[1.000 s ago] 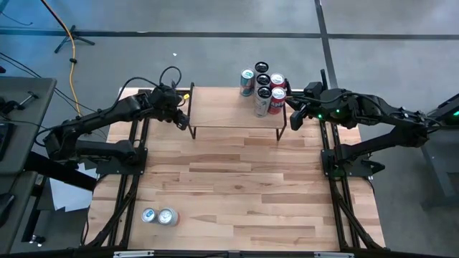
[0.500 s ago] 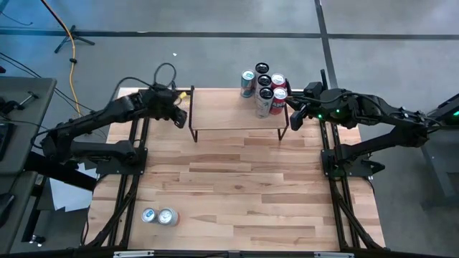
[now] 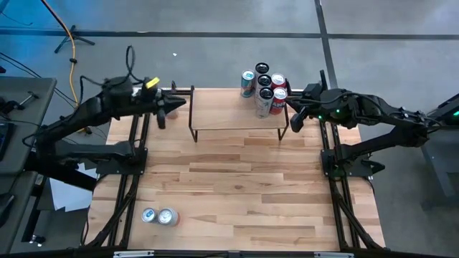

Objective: Place canned beverage on shelf
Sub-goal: Put the top right blue soda can on the shelf aligned with the blue soda can

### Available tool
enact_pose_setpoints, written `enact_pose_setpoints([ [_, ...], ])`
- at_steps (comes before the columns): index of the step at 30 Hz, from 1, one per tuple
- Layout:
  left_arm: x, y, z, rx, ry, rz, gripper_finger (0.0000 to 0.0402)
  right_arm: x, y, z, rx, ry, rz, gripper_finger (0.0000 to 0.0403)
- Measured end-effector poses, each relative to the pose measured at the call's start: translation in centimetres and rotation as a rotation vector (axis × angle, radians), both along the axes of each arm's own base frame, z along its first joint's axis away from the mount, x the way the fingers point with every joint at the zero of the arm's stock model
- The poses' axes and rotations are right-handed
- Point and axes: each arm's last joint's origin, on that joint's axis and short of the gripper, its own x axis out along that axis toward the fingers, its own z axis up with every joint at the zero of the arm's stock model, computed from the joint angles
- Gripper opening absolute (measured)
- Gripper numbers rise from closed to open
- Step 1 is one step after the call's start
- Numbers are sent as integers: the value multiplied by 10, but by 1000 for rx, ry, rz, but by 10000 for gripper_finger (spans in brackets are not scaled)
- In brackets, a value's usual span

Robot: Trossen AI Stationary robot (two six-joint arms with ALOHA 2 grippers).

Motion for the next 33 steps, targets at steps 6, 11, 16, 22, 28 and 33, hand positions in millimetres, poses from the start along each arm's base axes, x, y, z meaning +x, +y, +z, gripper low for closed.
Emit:
enact_pose_setpoints([
  [6,12,-32,14,72,-140,-151,0,1,3,0,-2,33,131,0],
  [11,24,-50,18,128,-178,-159,0,2,5,-1,-4,48,214,0],
  [16,29,-58,21,168,-221,-178,0,5,7,4,8,-3,305,0],
  [22,25,-55,28,205,-277,-161,0,10,10,15,14,-131,410,0],
  [28,22,-55,29,282,-258,-165,1,13,10,25,-4,-239,406,0],
  [33,22,-55,28,297,-246,-167,1,13,8,28,23,-290,337,1],
])
